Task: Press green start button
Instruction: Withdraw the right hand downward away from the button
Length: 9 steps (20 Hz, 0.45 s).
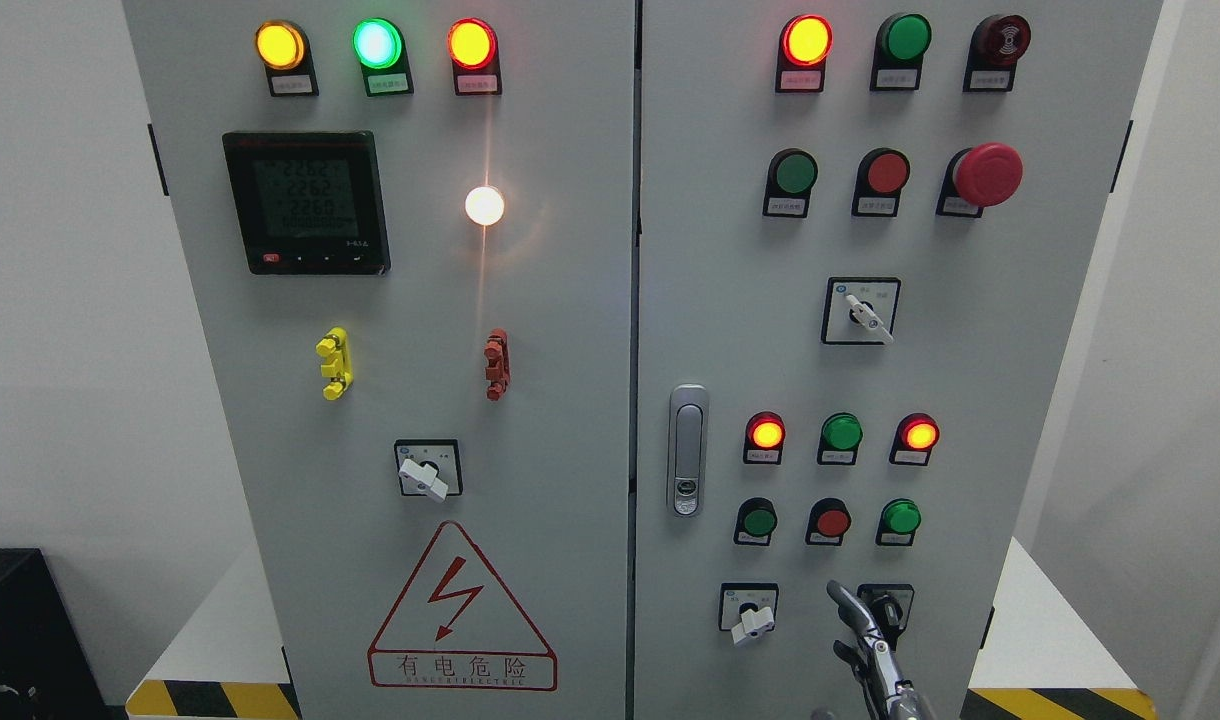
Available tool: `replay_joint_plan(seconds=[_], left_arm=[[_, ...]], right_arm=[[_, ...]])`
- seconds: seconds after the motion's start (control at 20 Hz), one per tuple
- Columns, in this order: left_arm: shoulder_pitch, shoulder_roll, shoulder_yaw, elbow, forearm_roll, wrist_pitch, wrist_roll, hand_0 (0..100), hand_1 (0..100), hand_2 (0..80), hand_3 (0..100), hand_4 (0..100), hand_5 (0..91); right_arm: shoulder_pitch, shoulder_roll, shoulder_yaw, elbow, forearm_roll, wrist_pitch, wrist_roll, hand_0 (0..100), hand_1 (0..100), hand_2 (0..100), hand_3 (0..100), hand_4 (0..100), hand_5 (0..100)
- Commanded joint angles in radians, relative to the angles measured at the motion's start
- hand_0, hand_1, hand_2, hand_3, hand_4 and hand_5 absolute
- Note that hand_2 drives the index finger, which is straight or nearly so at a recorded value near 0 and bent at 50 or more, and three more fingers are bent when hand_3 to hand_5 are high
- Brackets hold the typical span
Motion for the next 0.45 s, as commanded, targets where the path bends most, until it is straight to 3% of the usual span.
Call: replay_joint_plan(seconds=[0.0,0.4], left_arm=[[0.000,0.001,0.000,-0.028,0.000,-0.001,-0.002,12,56,0.0,0,0,0.0],[0.000,0.001,0.000,-0.028,0.000,-0.001,-0.001,12,56,0.0,0,0,0.0]], right_arm=[[-0.001,0.001,-0.002,-0.021,-0.045,0.001,0.001,0,10,0,0,0,0],[0.000,-0.001,-0.002,-0.021,-0.047,0.003,0.001,0,8,0,0,0,0]])
